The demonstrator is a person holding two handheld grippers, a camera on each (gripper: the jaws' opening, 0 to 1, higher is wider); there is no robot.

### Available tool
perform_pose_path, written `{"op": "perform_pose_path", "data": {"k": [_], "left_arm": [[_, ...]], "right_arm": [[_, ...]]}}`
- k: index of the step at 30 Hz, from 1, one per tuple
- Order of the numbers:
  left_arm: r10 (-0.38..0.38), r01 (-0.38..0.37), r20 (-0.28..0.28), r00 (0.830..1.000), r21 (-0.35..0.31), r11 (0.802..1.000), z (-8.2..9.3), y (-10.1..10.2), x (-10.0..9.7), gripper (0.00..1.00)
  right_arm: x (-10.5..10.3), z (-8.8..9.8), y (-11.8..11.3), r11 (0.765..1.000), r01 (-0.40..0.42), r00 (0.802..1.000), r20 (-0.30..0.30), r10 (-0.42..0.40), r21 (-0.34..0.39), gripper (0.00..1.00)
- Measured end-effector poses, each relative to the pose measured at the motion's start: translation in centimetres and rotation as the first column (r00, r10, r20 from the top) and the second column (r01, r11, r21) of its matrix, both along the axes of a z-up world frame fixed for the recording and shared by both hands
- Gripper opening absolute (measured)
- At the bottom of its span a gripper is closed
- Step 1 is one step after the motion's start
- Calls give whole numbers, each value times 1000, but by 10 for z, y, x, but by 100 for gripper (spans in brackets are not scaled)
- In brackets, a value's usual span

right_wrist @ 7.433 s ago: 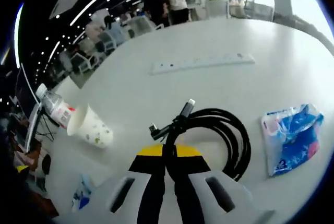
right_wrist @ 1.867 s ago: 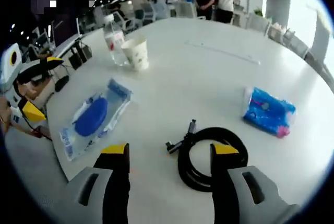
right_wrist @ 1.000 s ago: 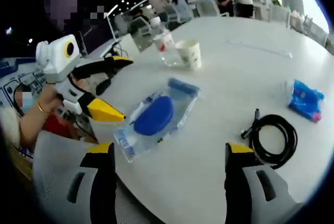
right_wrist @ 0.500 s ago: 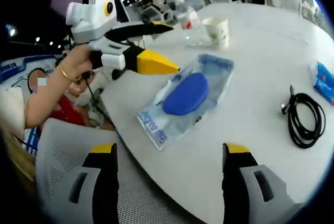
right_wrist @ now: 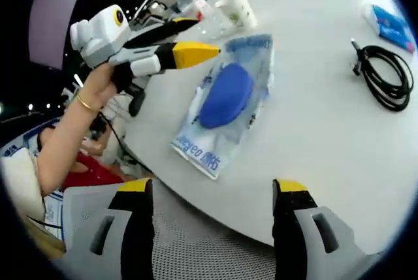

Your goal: Arrange the tabletop items into an orderly group along one side of the table until the central work area is clear of visible clutter.

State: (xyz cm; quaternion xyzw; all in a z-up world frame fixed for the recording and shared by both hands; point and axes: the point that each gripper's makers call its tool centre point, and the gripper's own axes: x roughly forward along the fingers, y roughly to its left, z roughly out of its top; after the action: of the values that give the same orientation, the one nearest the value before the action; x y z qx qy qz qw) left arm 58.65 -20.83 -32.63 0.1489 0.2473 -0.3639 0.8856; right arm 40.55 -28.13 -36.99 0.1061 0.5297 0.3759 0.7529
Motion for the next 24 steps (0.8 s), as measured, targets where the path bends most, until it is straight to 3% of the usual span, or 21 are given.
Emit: {"op": "perform_pose_path", "data": {"k": [6,11,16,19,24], "left_arm": [[-40,40,-15,999,-10,999,-12,-5,12,73],[-36,37,-48,998,9,999,-23,-5,20,68],[-80,84,-94,992,32,996,-34,-8,19,57],[-97,100,-131,987,11,995,-39,-6,19,51],[-138,140,-145,980,5,990,-46,-4,22,42]], "right_arm": [[4,-2,9,996,90,996,-30,-90,5,64],[19,-8,4,990,137,991,10,-137,-40,56],[27,-14,4,988,143,990,22,-142,-60,47],[29,-18,7,987,143,990,19,-142,-69,44],[33,-24,11,986,143,990,28,-141,-90,33]]}}
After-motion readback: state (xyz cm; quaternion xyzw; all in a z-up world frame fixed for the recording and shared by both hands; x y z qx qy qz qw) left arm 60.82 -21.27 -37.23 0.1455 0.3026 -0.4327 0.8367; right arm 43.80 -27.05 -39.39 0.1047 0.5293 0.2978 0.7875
